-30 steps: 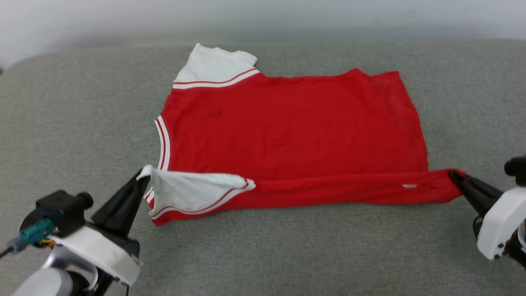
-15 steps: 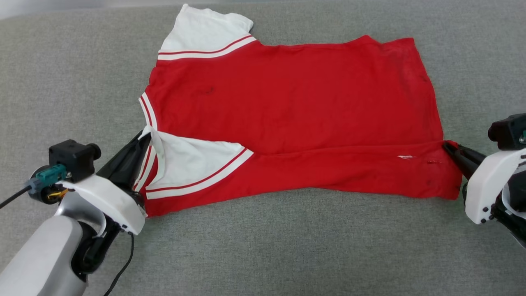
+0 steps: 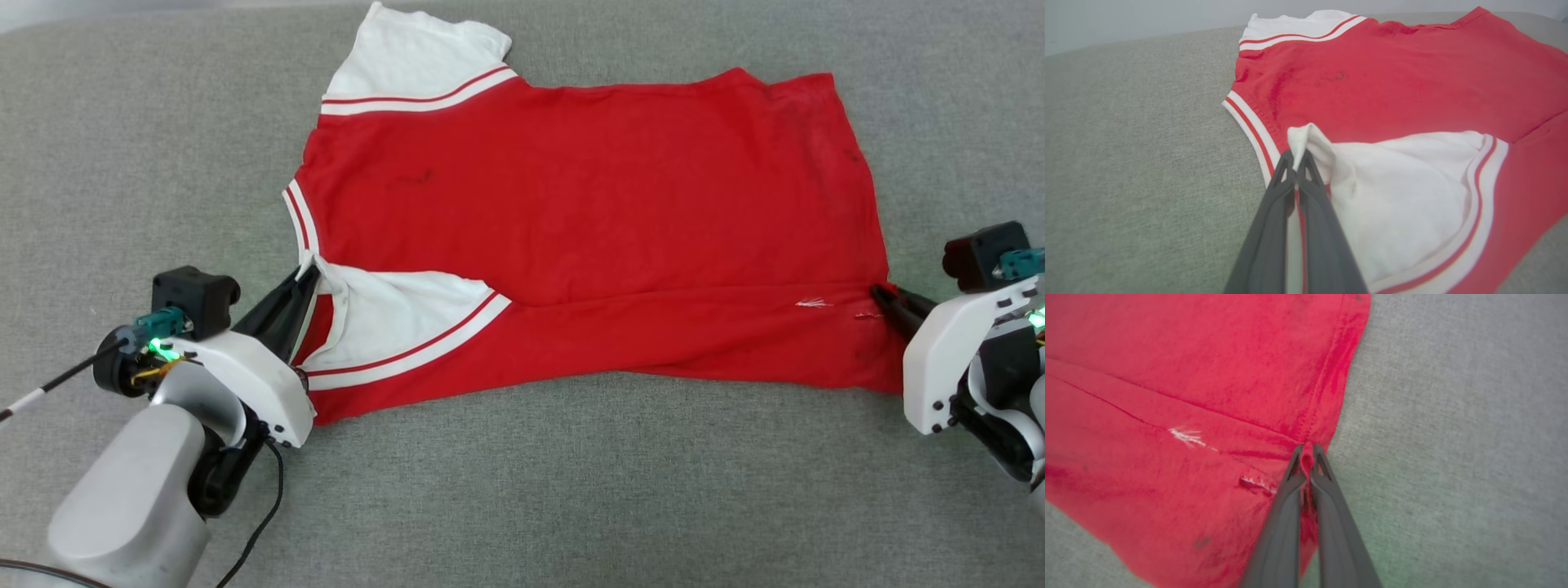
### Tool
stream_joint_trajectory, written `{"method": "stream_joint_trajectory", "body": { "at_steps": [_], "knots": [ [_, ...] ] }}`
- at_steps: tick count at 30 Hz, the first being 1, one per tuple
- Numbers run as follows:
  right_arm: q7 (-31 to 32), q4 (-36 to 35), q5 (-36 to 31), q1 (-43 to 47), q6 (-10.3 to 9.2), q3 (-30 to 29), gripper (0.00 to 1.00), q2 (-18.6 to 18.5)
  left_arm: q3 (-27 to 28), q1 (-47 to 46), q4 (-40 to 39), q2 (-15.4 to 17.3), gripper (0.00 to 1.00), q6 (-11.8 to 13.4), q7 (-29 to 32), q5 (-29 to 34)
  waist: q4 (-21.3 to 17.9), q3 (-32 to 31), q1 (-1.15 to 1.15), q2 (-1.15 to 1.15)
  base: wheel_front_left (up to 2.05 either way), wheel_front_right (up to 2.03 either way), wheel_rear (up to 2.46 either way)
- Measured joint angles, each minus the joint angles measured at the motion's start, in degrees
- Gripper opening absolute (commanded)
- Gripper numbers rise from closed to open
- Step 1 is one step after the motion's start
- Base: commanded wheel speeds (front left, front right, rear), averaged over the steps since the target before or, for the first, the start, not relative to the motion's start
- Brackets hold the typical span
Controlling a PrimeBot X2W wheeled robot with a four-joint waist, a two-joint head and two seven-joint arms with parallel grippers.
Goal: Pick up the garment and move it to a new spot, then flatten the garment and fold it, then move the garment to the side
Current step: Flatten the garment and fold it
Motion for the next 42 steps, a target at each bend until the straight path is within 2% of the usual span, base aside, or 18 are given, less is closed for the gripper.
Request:
{"method": "stream_joint_trajectory", "body": {
  "at_steps": [1, 2, 4, 11, 16, 21, 31, 38, 42],
  "knots": [
    [-0.2, 0.3, 0.0, 0.0, 0.00, 0.4, 0.00, 0.1, -0.2, -0.1, 0.8, -0.4, 0.63, 0.1, -0.3, 0.1, 0.0, -0.2, 0.00, 0.00, 0.00, 0.00, 0.00],
    [-0.4, 0.7, 0.0, 0.0, 0.00, 0.8, 0.00, 0.1, -0.3, -0.1, 1.7, -0.7, 1.00, 0.4, -0.5, 0.2, 0.0, -0.4, 0.00, 0.00, 0.00, 0.00, 0.00],
    [-1.2, 1.3, -0.5, -0.1, 0.00, 1.4, 1.00, 0.2, -0.6, -0.1, 3.3, -1.4, 1.00, 0.6, -0.9, 0.3, 0.0, -1.1, 0.00, 0.00, 0.00, 0.00, 0.00],
    [-2.8, 2.3, -1.1, 0.3, 0.00, 1.8, 1.00, 0.8, 0.3, 1.4, 5.4, -3.2, 1.00, 3.5, -2.5, -0.7, 0.0, -4.6, 0.00, 0.00, 0.00, 0.00, 0.00],
    [-1.6, 1.3, -2.5, 3.6, 0.00, -0.2, 1.00, 1.9, 3.4, 6.0, 2.8, -3.6, 1.00, 8.8, -1.8, -4.1, 0.0, -8.7, -0.01, 0.00, 0.00, 0.00, 0.00],
    [0.6, -1.4, -4.6, 7.9, 0.00, -5.4, 1.00, 3.8, 4.8, 11.6, -3.9, -2.9, 1.00, 13.2, 0.6, -6.1, 0.1, -11.6, -0.01, 0.00, 0.00, 0.00, 0.00],
    [7.3, -11.5, -11.9, 18.1, 0.00, -19.9, 1.00, 13.2, 2.5, 23.1, -19.3, 0.3, 1.00, 21.4, 10.7, -7.2, -0.3, -12.3, -0.01, 0.00, 0.00, 0.00, 0.00],
    [11.3, -22.4, -16.3, 23.0, 0.00, -25.5, 1.00, 20.1, 2.2, 22.6, -22.1, 1.2, 1.00, 24.0, 14.2, -6.9, -1.2, -9.0, -0.01, 0.00, 0.00, 0.00, 0.00],
    [12.3, -25.1, -17.0, 23.3, 0.00, -26.0, 1.00, 20.9, 2.2, 20.9, -20.7, 1.7, 1.00, 24.6, 15.3, -6.4, -2.0, -7.5, -0.01, 0.00, 0.00, 0.00, 0.00]
  ]
}}
